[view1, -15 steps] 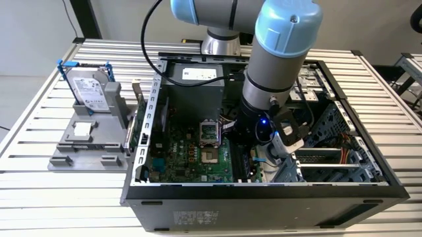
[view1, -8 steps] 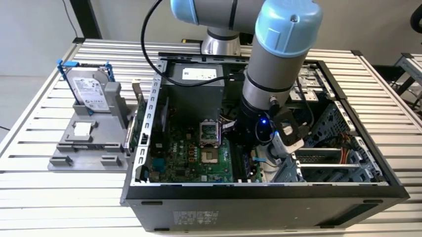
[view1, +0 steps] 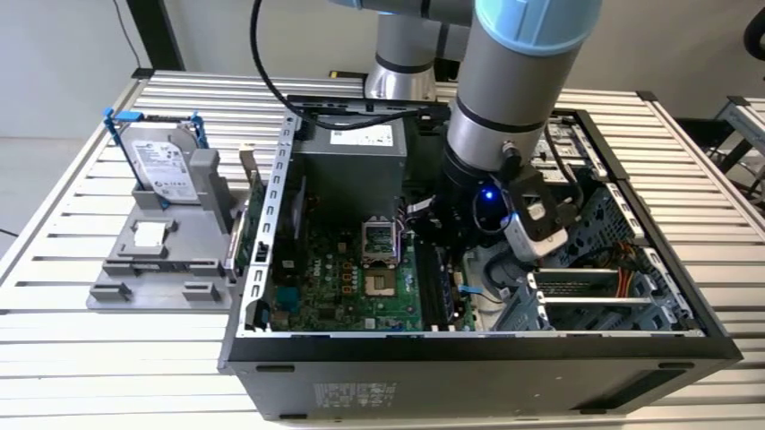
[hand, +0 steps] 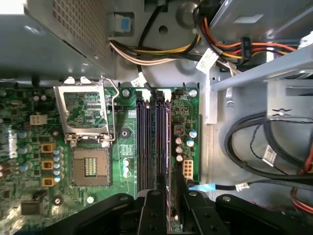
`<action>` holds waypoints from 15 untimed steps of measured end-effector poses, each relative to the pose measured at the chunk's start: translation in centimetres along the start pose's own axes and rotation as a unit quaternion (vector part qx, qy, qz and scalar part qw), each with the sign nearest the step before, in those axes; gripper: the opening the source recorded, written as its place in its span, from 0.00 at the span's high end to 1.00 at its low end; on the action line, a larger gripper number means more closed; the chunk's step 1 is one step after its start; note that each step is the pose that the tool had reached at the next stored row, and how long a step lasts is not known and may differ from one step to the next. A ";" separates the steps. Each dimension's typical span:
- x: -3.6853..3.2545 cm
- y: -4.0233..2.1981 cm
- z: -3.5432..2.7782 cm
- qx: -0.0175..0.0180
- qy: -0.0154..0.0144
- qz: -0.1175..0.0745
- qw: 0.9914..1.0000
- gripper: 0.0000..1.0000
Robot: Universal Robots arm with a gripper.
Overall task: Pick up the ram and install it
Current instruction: 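Insert the ram into the slot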
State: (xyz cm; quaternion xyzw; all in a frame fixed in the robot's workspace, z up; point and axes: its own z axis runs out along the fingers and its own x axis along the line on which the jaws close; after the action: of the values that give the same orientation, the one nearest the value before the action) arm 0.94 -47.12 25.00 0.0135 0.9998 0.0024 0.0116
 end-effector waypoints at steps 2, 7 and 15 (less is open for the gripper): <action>-0.01 0.01 -0.10 0.000 0.000 0.000 1.000 0.00; 0.00 0.00 -0.11 0.001 0.000 0.000 1.000 1.00; 0.00 0.00 -0.11 0.003 0.000 0.000 1.000 1.00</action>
State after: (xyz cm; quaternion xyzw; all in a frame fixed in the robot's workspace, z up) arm 0.94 -47.12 25.11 0.0135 0.9998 -0.0009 0.0116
